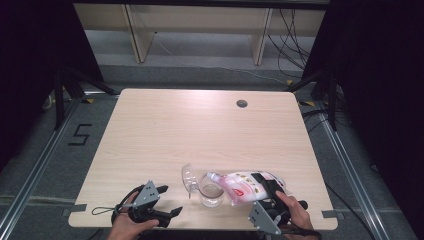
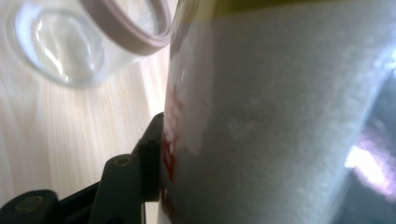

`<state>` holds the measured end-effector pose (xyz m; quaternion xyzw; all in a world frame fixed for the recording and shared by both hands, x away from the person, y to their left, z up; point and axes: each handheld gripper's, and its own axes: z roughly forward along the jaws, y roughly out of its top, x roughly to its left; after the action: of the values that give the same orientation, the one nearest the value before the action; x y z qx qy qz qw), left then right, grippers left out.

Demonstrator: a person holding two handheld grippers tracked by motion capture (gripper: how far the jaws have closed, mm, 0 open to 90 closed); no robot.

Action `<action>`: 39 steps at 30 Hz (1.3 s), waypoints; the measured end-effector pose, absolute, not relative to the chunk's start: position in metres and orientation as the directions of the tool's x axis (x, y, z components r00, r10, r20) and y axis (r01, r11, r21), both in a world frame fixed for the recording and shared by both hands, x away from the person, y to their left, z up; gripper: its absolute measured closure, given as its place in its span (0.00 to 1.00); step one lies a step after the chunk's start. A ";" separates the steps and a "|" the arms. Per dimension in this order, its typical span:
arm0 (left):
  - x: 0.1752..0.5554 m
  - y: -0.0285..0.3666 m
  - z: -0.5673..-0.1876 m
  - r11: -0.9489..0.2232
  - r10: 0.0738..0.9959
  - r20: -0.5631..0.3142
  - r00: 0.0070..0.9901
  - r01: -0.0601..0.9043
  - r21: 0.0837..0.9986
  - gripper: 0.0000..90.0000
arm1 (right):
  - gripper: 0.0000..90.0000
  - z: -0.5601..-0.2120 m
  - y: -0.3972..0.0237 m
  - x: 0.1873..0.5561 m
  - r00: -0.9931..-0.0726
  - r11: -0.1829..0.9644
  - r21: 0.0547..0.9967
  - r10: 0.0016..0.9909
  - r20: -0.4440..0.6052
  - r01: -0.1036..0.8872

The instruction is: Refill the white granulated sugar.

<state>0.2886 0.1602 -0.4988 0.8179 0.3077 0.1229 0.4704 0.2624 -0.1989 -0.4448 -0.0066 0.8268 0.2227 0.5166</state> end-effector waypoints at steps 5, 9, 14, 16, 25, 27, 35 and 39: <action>0.288 0.160 -0.499 -0.369 0.620 -0.086 0.780 0.387 0.845 0.18 | 0.54 -0.446 -0.193 0.261 -0.398 0.945 0.184 0.065 -0.915 -0.269; 0.289 0.158 -0.501 -0.349 0.619 -0.096 0.779 0.383 0.855 0.18 | 0.54 -0.450 -0.191 0.260 -0.375 0.957 0.128 0.022 -0.927 -0.260; 0.289 0.159 -0.500 -0.363 0.617 -0.090 0.782 0.384 0.849 0.18 | 0.55 -0.453 -0.188 0.260 -0.359 0.963 0.058 -0.043 -0.932 -0.264; 0.289 0.159 -0.499 -0.369 0.619 -0.086 0.781 0.385 0.846 0.18 | 0.55 -0.450 -0.186 0.262 -0.340 0.958 0.007 -0.095 -0.936 -0.288; 0.288 0.159 -0.499 -0.370 0.625 -0.086 0.776 0.390 0.843 0.18 | 0.55 -0.449 -0.182 0.261 -0.264 0.938 -0.099 -0.194 -0.945 -0.334; 0.288 0.160 -0.499 -0.368 0.626 -0.085 0.775 0.390 0.844 0.18 | 0.55 -0.451 -0.182 0.259 -0.255 0.940 -0.117 -0.205 -0.945 -0.322; 0.289 0.160 -0.500 -0.375 0.619 -0.085 0.781 0.389 0.842 0.18 | 0.55 -0.451 -0.180 0.258 -0.198 0.927 -0.196 -0.268 -0.943 -0.319; 0.289 0.159 -0.500 -0.360 0.624 -0.096 0.775 0.395 0.845 0.18 | 0.55 -0.447 -0.178 0.259 -0.168 0.911 -0.248 -0.316 -0.934 -0.330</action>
<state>0.2888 0.1592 -0.5005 0.8156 0.3123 0.1216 0.4716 0.2595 -0.1778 -0.4472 -0.2114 0.7643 0.0060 0.6092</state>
